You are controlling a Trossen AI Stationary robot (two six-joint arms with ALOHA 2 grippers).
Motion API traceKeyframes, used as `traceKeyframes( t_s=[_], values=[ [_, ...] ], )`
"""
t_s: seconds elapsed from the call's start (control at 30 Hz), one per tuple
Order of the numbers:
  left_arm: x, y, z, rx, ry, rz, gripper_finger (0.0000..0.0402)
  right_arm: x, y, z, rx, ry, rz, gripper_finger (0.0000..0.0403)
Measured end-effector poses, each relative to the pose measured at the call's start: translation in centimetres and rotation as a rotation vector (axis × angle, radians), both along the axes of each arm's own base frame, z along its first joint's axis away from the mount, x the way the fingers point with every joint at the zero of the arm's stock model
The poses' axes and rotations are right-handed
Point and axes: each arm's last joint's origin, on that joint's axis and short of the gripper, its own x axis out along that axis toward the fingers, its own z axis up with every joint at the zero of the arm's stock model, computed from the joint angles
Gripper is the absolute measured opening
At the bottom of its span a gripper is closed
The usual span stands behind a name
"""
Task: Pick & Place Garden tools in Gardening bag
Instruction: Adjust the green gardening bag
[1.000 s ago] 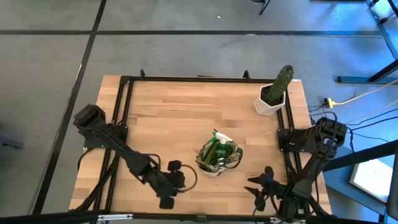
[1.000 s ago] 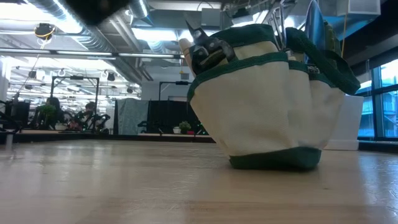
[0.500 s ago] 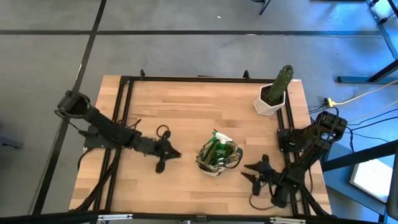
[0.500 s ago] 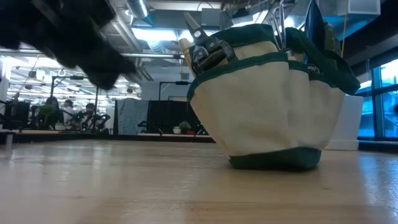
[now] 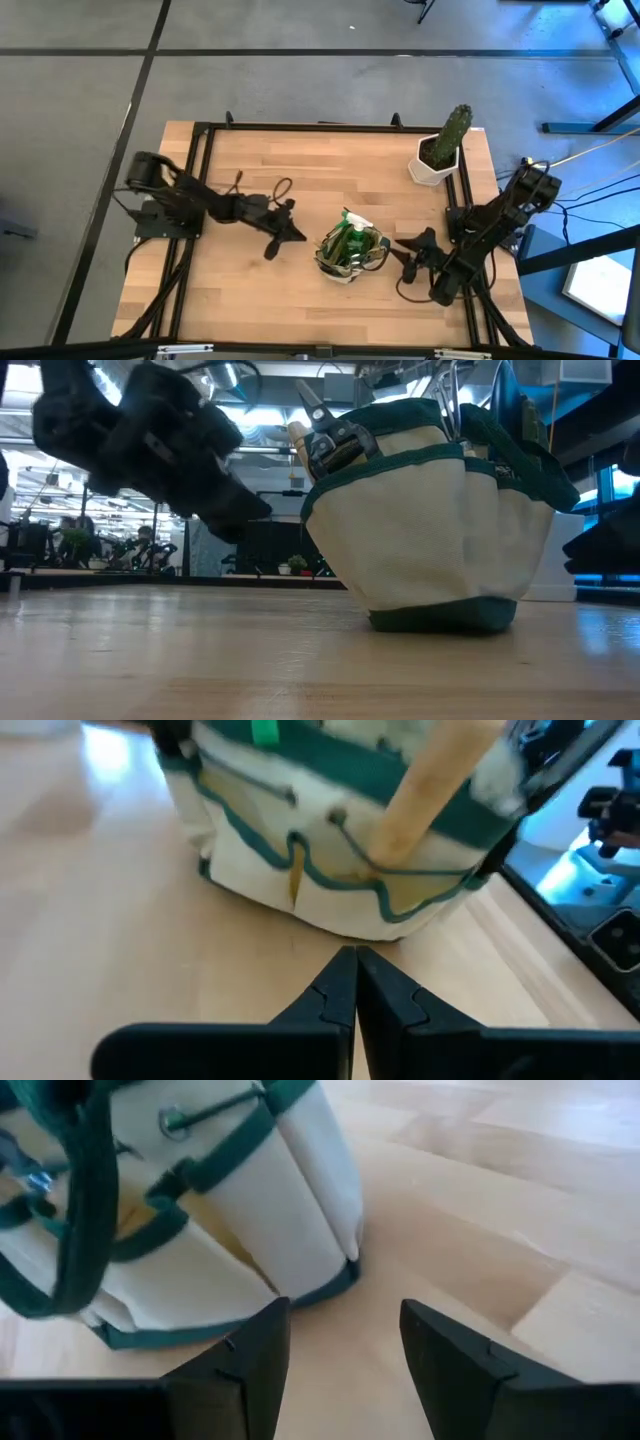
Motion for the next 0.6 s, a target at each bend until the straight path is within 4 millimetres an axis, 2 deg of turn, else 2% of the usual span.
traceKeyframes(
  t_s=[0.07,0.2,0.37,0.6],
  values=[
    [1.0,-0.2,-0.9,-0.006,0.020,-0.006,0.0001,0.2,-0.2,0.2,0.007,-0.012,0.006,0.0192],
    [4.3,-0.8,-2.3,-0.024,0.007,-0.061,0.0003,0.8,-0.5,0.6,-0.017,-0.009,0.016,0.0192],
    [7.4,-1.2,-2.9,-0.070,-0.004,-0.159,0.0001,1.5,-0.8,0.8,-0.035,0.020,0.022,0.0192],
    [8.8,-2.1,-1.8,-0.081,-0.052,-0.235,0.0001,2.7,-1.2,1.1,-0.053,0.028,0.019,0.0192]
  ],
)
